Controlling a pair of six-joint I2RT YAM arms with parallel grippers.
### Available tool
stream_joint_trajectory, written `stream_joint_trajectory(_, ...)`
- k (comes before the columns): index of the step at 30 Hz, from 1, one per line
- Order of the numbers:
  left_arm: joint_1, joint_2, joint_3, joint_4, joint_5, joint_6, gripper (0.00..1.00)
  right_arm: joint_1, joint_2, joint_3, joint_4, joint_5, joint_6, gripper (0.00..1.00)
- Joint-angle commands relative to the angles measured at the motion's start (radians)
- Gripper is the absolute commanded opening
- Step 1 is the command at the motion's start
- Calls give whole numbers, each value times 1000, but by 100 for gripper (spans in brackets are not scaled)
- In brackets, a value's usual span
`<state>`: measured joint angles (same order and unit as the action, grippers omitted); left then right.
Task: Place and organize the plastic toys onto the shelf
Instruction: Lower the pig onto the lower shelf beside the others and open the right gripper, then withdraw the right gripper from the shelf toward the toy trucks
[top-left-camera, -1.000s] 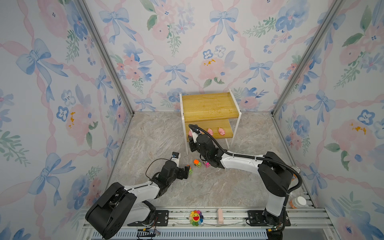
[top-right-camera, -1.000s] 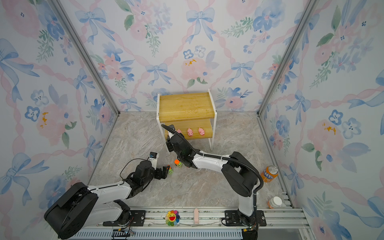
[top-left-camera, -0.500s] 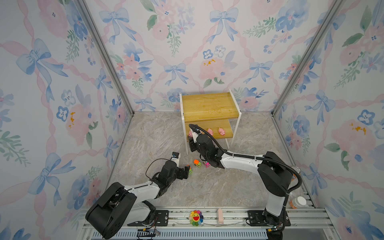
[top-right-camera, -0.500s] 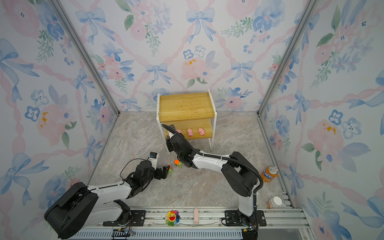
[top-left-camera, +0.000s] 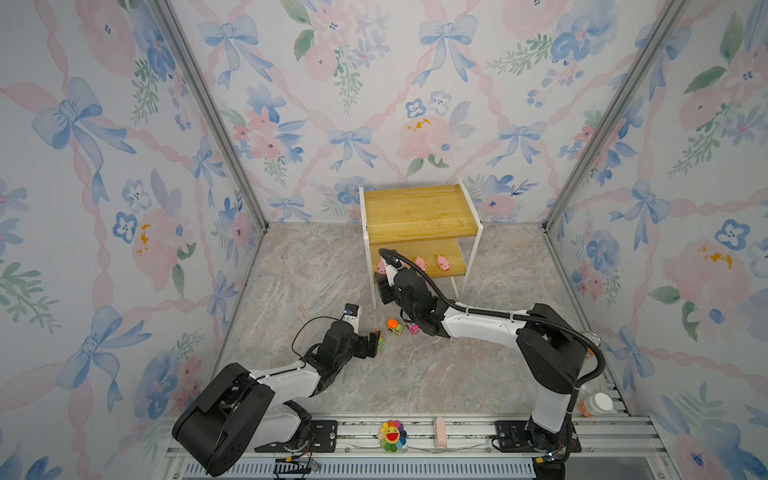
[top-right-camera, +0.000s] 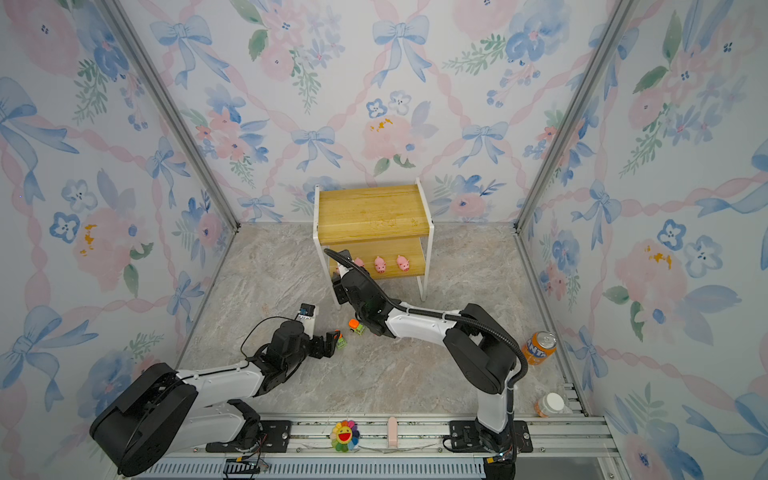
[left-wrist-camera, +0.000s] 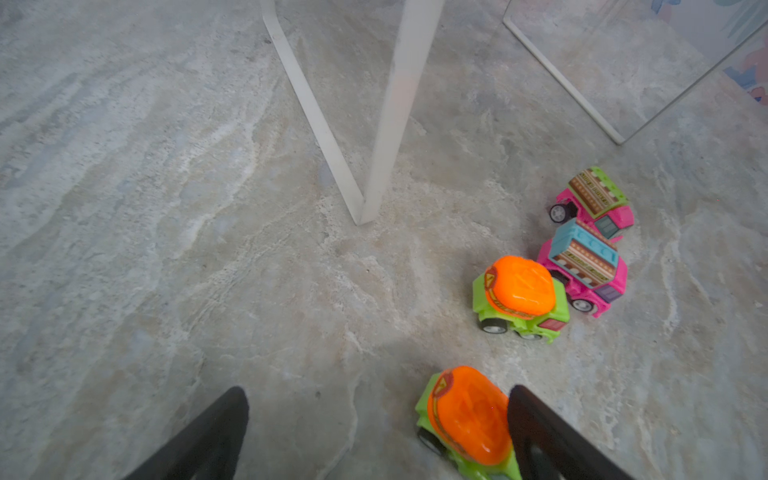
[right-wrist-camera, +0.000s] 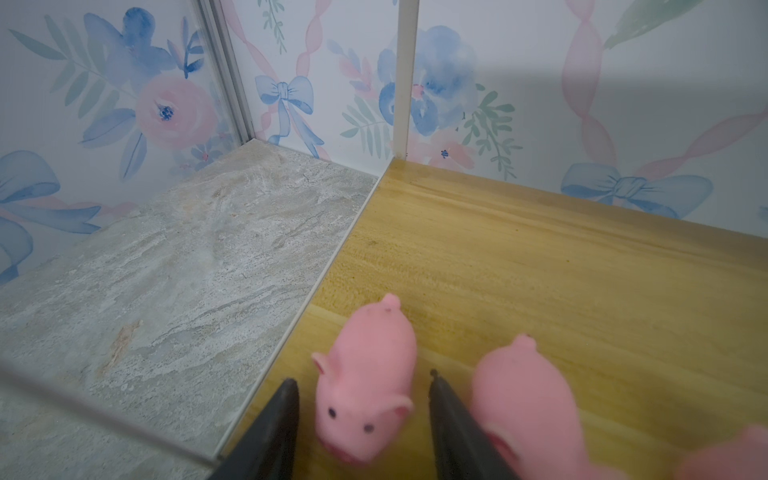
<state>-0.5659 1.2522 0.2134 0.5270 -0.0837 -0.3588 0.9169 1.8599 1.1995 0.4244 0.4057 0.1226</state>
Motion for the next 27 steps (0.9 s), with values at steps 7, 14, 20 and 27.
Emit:
stream_joint_trajectory(7,9,14,17,-2,15,24,98,5,-63,-97,-39,6,-2,54)
stream_joint_trajectory(14,9,14,20,-4,15,24,98,24,-121,-151,-78,-18,-38,55)
stream_joint_trajectory(20,9,15,18,-4,19,24,98,39,-234,-234,-180,-199,-88,57)
stream_joint_trajectory(27,9,8,16,-4,27,25,98,26,-463,-370,-454,-299,-47,61)
